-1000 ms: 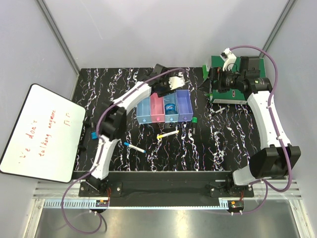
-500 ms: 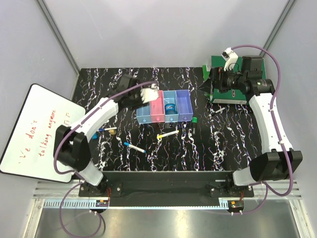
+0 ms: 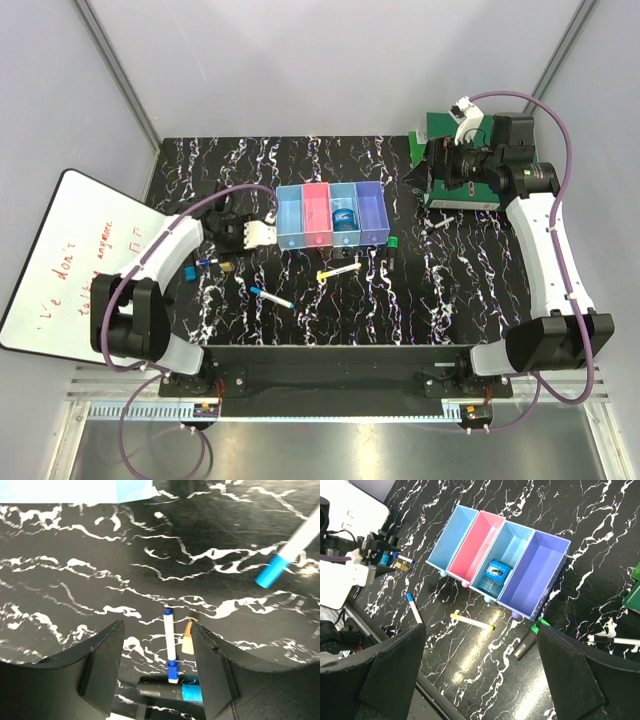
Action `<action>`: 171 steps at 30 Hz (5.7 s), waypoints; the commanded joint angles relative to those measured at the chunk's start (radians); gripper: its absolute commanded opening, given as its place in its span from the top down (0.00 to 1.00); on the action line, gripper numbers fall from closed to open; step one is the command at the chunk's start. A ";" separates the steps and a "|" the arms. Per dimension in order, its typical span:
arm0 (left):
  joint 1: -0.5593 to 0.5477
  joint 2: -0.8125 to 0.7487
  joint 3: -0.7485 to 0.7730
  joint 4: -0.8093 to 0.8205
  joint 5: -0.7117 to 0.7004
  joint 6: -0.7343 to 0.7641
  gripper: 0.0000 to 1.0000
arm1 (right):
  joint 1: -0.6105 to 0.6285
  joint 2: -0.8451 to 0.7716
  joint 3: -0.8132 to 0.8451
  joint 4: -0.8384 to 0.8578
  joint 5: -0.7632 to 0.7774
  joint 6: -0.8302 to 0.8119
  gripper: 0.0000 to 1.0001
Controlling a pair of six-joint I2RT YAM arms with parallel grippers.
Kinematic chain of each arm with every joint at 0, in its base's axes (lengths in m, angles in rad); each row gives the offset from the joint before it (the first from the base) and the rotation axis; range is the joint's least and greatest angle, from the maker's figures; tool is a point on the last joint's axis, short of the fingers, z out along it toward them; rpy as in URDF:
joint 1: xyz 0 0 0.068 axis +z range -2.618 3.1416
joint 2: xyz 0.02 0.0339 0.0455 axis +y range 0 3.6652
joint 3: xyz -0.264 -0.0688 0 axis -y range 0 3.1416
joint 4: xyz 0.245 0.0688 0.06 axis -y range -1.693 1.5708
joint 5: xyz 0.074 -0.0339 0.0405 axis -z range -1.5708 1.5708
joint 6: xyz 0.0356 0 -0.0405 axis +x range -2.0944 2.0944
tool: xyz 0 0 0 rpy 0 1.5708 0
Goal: Sort the stationery into containers
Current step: Pick up the stationery from the center of the board, then place the pen in the storage box, then pick up the pen from the center of the board.
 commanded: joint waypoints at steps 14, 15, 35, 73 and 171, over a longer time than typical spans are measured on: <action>0.137 0.036 -0.050 -0.116 0.100 0.261 0.43 | 0.008 -0.023 0.002 -0.016 0.035 -0.030 0.00; 0.140 0.047 -0.039 -0.108 0.096 0.262 0.43 | 0.008 -0.023 0.002 -0.014 0.033 -0.030 0.00; 0.179 0.156 -0.011 -0.045 0.038 0.278 0.47 | 0.008 -0.022 -0.001 -0.013 0.030 -0.020 0.00; -0.111 0.214 0.433 -0.100 0.255 -0.125 1.00 | 0.006 -0.002 0.037 -0.008 0.090 -0.029 0.00; -0.180 -0.263 0.073 0.258 -0.273 -0.601 0.19 | -0.035 0.382 -0.252 0.115 0.745 0.063 0.25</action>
